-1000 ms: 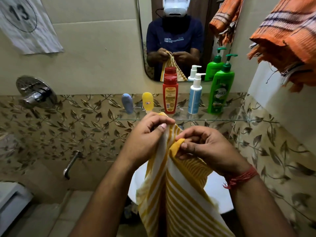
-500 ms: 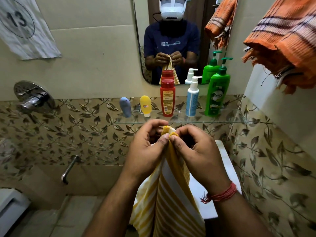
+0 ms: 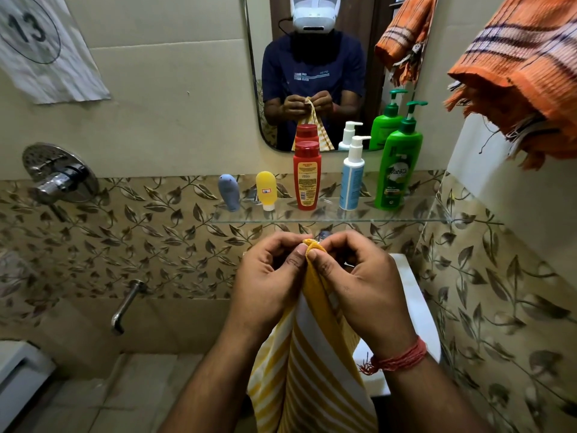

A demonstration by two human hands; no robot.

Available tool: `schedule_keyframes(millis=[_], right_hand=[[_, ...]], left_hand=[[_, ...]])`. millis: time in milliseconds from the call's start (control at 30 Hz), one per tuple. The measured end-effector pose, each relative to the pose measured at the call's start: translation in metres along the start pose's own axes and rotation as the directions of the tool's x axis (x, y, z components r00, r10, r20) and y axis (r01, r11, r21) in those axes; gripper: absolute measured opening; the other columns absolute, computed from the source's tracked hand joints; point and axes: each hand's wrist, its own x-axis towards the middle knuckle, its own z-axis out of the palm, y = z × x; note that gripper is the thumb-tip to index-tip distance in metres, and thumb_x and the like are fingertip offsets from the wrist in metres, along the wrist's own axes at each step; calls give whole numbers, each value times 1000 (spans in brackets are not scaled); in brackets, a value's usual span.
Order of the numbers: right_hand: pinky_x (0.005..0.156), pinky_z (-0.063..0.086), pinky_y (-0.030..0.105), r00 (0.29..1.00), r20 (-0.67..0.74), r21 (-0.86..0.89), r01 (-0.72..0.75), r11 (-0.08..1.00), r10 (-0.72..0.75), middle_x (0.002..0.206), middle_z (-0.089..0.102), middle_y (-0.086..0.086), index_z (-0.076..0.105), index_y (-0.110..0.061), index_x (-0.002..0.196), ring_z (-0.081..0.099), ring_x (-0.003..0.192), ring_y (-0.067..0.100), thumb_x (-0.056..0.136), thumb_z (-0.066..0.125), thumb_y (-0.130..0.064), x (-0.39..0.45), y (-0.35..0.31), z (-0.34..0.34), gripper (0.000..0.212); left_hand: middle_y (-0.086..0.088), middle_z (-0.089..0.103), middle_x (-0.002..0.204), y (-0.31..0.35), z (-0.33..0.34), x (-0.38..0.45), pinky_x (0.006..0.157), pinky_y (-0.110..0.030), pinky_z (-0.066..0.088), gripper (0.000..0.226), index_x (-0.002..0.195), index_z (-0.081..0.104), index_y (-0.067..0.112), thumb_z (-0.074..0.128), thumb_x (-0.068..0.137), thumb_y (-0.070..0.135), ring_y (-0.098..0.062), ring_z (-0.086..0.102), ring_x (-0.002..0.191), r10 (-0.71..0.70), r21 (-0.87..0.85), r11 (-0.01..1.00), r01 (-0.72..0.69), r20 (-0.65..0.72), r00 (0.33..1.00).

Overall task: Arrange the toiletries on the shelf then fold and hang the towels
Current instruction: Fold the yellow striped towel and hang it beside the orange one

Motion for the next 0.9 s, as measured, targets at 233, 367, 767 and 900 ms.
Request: schedule_keyframes(millis=[233,367,767,900], right_hand=[[69,57,46,999,12,37,-34,999,33,77,68,-3,68,-22,84,67,75,15,86,75,-25,0,-3,-3,7],[67,57,43,998,10,42,-61,997,61,76,69,-4,68,-21,82,66,71,12,84,76,-23,0,-5,-3,9],[56,44,20,992,-78,-219,82,972,-101,76,55,-6,55,-18,83,55,69,10,88,71,-23,-2,-1,12,17],[54,46,24,997,77,-27,29,999,-27,77,59,-7,55,-21,91,58,64,9,90,70,-30,1,1,14,17]], left_hand=[[-4,77,89,-2,-1,0,69,-31,55,8,81,78,26,72,79,22,-13,72,83,-59,-131,990,56,-18,998],[-3,76,90,0,-3,-1,69,-34,55,8,85,77,26,70,85,24,-16,70,84,-54,-103,993,57,32,998],[-6,70,81,10,4,3,68,-30,51,15,76,71,19,66,85,8,-18,66,78,-55,-115,992,51,-30,998],[-2,69,81,16,2,7,70,-31,53,20,84,68,15,58,95,2,-17,65,78,11,-81,996,-24,-153,988]])
